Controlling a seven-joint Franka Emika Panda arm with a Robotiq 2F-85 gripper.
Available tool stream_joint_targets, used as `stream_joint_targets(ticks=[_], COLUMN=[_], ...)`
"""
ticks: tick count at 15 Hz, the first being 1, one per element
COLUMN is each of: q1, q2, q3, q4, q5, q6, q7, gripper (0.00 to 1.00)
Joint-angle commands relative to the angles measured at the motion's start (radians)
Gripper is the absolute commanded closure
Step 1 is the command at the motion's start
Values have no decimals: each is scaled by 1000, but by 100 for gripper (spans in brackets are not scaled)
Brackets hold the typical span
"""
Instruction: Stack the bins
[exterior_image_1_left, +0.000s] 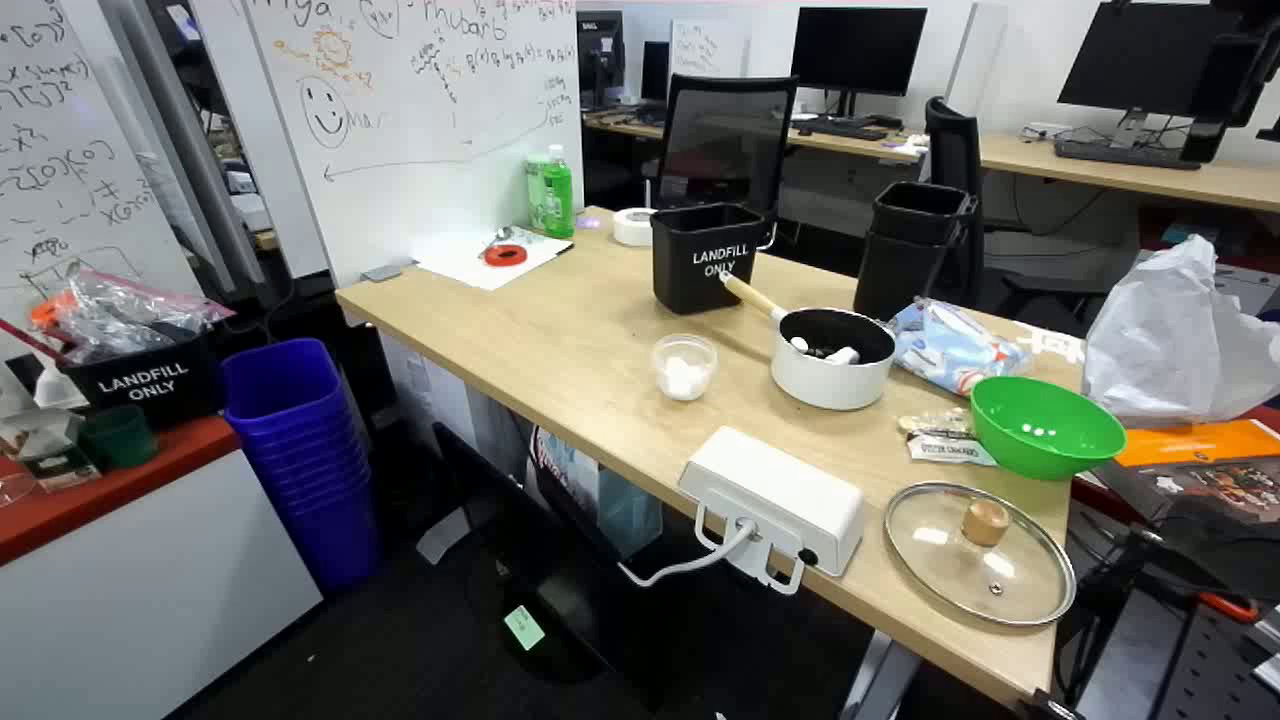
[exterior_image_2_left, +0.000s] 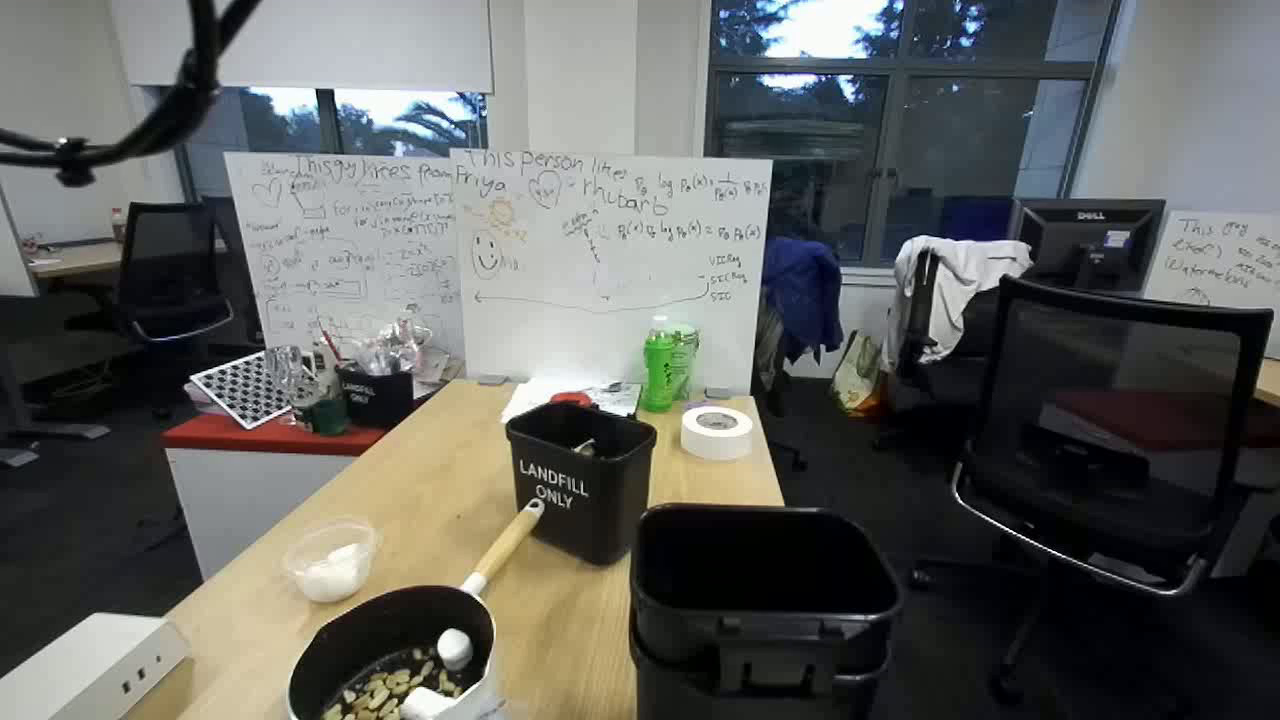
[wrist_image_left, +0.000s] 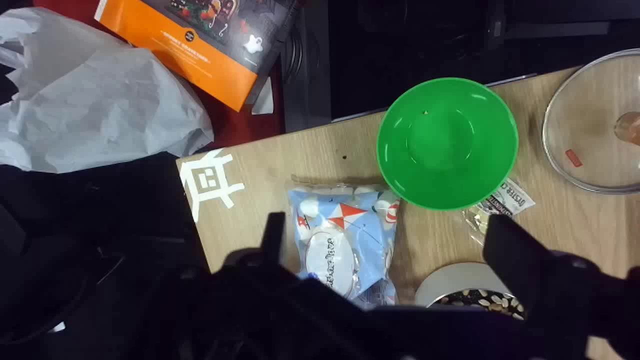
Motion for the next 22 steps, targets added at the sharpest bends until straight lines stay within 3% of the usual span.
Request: stream_joint_targets(ticks=[1, 10, 16, 17, 22], q1=[6, 109, 174, 148, 149], q2=[0, 69, 132, 108, 109], q3=[-4, -21, -46, -19, -20], q4=[2, 63, 108, 80, 81], q5=[-2, 135, 202, 184, 185], q6=[-3, 61, 62, 83, 83], q7=[2, -99, -380, -293, -298], gripper=[0, 0, 0, 0, 0])
